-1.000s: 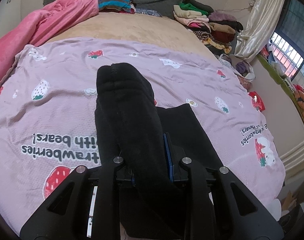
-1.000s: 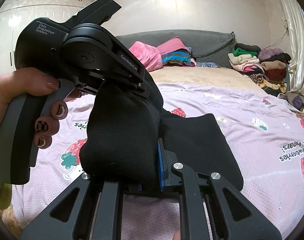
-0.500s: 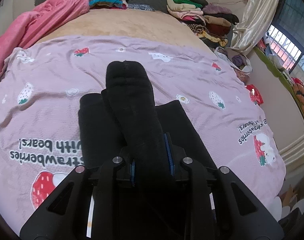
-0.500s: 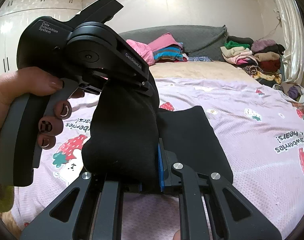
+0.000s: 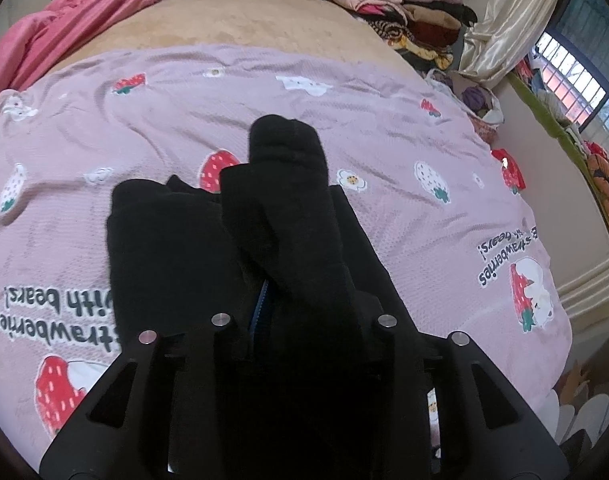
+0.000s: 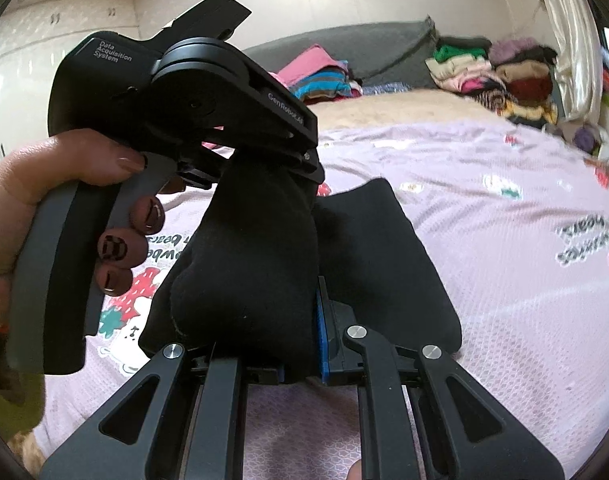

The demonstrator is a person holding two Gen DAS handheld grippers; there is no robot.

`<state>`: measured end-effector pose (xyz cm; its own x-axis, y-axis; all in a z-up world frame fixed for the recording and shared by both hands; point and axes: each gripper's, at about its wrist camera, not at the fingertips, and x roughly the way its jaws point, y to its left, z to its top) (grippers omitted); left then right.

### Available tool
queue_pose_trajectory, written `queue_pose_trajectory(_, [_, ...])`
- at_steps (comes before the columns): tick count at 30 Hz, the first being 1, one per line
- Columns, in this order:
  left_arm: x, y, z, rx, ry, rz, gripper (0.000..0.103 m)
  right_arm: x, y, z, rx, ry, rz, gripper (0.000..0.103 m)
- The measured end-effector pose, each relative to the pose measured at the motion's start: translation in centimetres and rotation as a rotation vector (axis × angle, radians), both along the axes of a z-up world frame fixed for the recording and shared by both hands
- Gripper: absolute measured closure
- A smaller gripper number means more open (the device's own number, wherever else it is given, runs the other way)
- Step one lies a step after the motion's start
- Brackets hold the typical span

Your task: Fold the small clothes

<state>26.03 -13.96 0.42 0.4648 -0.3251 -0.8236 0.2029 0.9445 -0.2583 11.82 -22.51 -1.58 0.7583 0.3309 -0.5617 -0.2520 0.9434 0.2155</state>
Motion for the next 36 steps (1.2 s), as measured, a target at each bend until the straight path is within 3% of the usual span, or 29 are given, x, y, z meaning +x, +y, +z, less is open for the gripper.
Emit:
queue_pose_trajectory(7, [1.8, -2.3, -2.1, 0.019, 0.076, -0.023, 0.071, 1.9, -3.0, -1.9, 0.202, 0.138, -0.007, 0.091])
queue_pose_trajectory(11, [2.6, -2.8, -3.4, -0.002, 0.115, -0.024, 0.059, 2.7, -4.7, -3.3, 0.328, 0.215, -0.021, 0.084])
queue_pose_trajectory(15, [3.2, -2.7, -3.5, -0.115, 0.135, -0.029, 0.033, 3.3, -5.4, -4.1, 0.38, 0.261, -0.028, 0.079])
queue_pose_trajectory(18, [3.2, -2.4, -3.1, -0.167, 0.131, -0.031, 0.028, 3.4, -5.7, -4.1, 0.39, 0.275, -0.026, 0.078])
queue_pose_trajectory(22, [2.4, -0.1, -1.7, -0.228, 0.097, 0.007, 0.028, 3.9, -5.8, -3.8, 0.409, 0.299, 0.018, 0.064])
queue_pose_trajectory(25, [1.0, 2.5, -0.6, -0.192, 0.039, 0.052, 0.028, 5.1, -6.6, -2.9, 0.46, 0.32, 0.075, 0.035])
queue_pose_trajectory(26, [0.4, 3.4, -0.4, -0.177, 0.024, 0.065, 0.028, 5.6, -6.8, -2.6, 0.462, 0.329, 0.091, 0.03])
queue_pose_trajectory(32, [-3.6, 7.7, -1.2, -0.081, -0.039, 0.123, 0.028, 11.7, -8.1, -1.7, 0.505, 0.457, 0.148, 0.028])
queue_pose_trajectory(36, [-5.2, 8.3, -2.4, -0.025, -0.044, 0.123, 0.028, 15.6, -7.2, -1.4, 0.43, 0.518, 0.18, 0.032])
